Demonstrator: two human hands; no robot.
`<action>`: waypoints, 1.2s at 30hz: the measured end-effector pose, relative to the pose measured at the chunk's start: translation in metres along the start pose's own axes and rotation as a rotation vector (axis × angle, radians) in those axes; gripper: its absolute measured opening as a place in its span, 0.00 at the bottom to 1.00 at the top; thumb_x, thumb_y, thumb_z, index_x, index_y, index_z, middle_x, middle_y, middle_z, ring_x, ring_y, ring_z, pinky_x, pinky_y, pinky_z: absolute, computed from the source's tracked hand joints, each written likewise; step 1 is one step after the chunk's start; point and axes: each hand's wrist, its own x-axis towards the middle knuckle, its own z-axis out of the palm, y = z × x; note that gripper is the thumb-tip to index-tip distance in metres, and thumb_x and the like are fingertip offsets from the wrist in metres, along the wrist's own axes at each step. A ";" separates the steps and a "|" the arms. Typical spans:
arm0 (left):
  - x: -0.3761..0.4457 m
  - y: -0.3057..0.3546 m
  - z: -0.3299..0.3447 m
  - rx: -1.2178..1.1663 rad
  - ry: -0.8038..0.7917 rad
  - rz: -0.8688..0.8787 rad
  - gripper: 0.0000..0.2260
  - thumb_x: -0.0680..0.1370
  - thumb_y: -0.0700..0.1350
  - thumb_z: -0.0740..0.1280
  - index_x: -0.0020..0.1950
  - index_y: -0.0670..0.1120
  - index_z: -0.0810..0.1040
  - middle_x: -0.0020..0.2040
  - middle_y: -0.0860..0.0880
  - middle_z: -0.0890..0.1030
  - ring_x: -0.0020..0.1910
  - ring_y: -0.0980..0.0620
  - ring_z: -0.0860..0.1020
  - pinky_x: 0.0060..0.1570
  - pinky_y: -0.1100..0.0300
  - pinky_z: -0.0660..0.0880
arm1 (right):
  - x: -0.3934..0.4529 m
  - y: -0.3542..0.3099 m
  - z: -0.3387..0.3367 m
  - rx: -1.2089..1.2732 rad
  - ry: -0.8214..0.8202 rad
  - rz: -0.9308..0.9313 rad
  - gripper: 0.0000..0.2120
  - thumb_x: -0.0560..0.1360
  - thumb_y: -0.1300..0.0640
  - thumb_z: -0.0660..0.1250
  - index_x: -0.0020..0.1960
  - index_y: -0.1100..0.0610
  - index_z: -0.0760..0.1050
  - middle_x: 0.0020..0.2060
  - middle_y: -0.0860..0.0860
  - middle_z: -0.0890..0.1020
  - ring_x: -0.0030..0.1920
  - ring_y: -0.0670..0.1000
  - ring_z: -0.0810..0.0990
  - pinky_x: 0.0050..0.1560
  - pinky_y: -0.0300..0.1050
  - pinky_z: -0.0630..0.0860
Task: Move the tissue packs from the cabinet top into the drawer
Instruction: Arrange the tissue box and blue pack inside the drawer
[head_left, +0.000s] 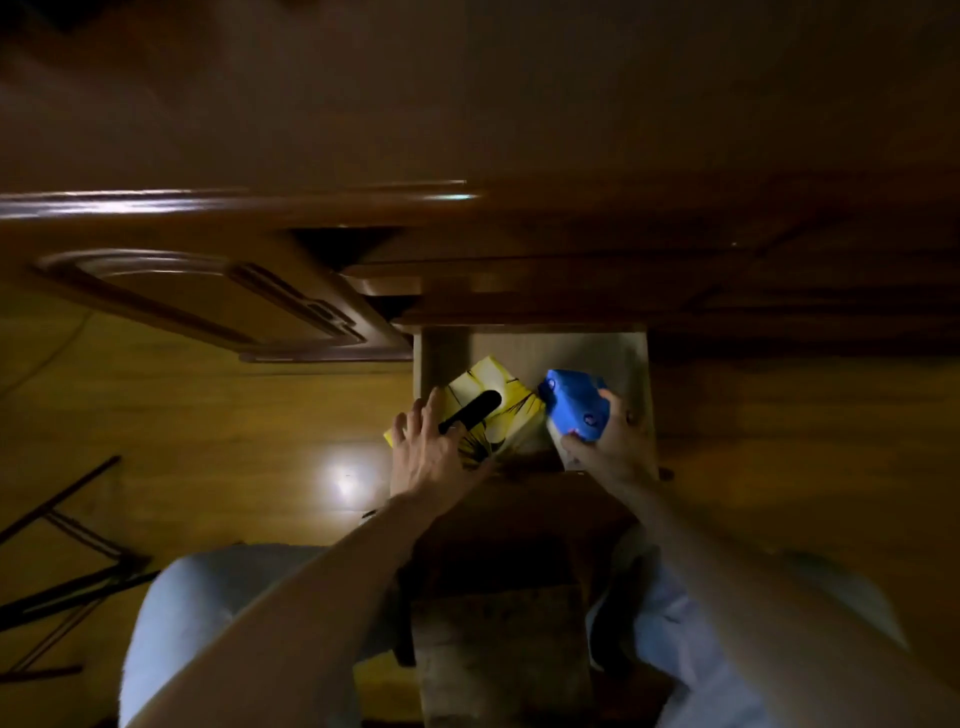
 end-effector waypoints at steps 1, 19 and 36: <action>0.011 -0.002 0.013 0.001 0.008 -0.004 0.35 0.71 0.76 0.58 0.68 0.55 0.77 0.80 0.42 0.56 0.74 0.39 0.60 0.71 0.39 0.61 | 0.016 0.002 0.009 -0.019 -0.020 0.004 0.45 0.68 0.39 0.71 0.79 0.47 0.55 0.69 0.58 0.70 0.67 0.61 0.70 0.59 0.55 0.73; 0.063 0.031 0.115 0.142 0.265 0.066 0.31 0.70 0.71 0.64 0.64 0.52 0.81 0.81 0.45 0.56 0.76 0.37 0.57 0.71 0.36 0.57 | 0.096 0.057 0.094 0.080 0.032 0.031 0.46 0.70 0.41 0.74 0.80 0.47 0.54 0.73 0.58 0.67 0.70 0.63 0.70 0.63 0.51 0.69; 0.040 0.007 0.084 0.179 -0.039 0.113 0.32 0.77 0.70 0.55 0.76 0.53 0.68 0.83 0.45 0.45 0.78 0.38 0.56 0.73 0.42 0.59 | 0.043 0.043 0.068 -0.020 -0.005 -0.016 0.41 0.65 0.37 0.72 0.74 0.45 0.62 0.65 0.53 0.73 0.62 0.58 0.75 0.61 0.54 0.74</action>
